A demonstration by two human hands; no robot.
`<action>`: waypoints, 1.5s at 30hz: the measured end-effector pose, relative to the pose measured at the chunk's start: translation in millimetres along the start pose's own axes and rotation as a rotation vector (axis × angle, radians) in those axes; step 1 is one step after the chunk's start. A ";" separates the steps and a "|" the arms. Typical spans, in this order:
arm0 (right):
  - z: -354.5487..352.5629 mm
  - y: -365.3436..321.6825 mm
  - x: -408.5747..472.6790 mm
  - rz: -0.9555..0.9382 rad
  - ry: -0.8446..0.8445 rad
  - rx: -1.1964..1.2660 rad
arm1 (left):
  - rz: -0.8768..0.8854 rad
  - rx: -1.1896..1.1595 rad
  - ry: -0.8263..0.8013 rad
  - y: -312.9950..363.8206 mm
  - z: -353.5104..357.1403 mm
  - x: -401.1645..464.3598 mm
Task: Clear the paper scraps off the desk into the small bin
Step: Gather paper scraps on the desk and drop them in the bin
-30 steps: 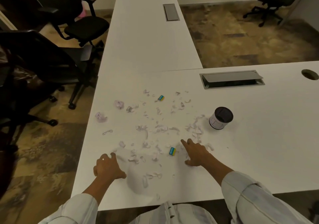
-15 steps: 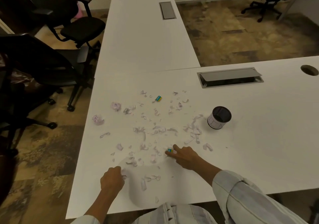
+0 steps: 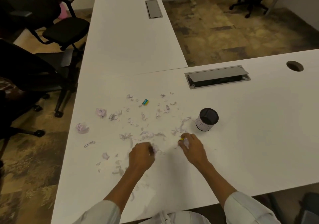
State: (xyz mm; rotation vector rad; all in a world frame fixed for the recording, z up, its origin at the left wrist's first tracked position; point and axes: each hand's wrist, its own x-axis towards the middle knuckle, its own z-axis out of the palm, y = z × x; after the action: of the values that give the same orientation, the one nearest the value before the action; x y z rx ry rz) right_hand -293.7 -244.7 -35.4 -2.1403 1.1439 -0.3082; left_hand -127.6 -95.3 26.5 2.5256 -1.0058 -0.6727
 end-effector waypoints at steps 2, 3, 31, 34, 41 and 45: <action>-21.8 12.4 2.4 0.045 0.154 0.106 | 0.107 -0.042 -0.003 48.6 9.0 17.9; -33.0 17.8 3.6 0.069 0.203 0.147 | 0.155 -0.056 0.000 72.4 14.8 27.0; -121.5 60.5 100.9 0.219 0.197 0.113 | -0.063 0.058 -0.136 31.1 59.8 56.3; -113.9 48.3 89.5 0.184 0.300 0.109 | -0.133 0.085 -0.120 -6.1 49.1 37.9; -37.0 30.9 57.2 0.121 -0.220 -0.132 | -0.413 0.322 -0.161 -84.1 30.7 6.2; 3.8 27.4 61.4 0.213 -0.404 -0.328 | -0.528 0.231 -0.189 -121.1 27.9 -6.8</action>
State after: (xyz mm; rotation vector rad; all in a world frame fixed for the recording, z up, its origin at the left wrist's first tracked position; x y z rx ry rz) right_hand -273.5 -302.7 -62.9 -2.1899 1.2252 0.4183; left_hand -80.6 -10.5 -51.5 3.0097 -0.4791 -1.0039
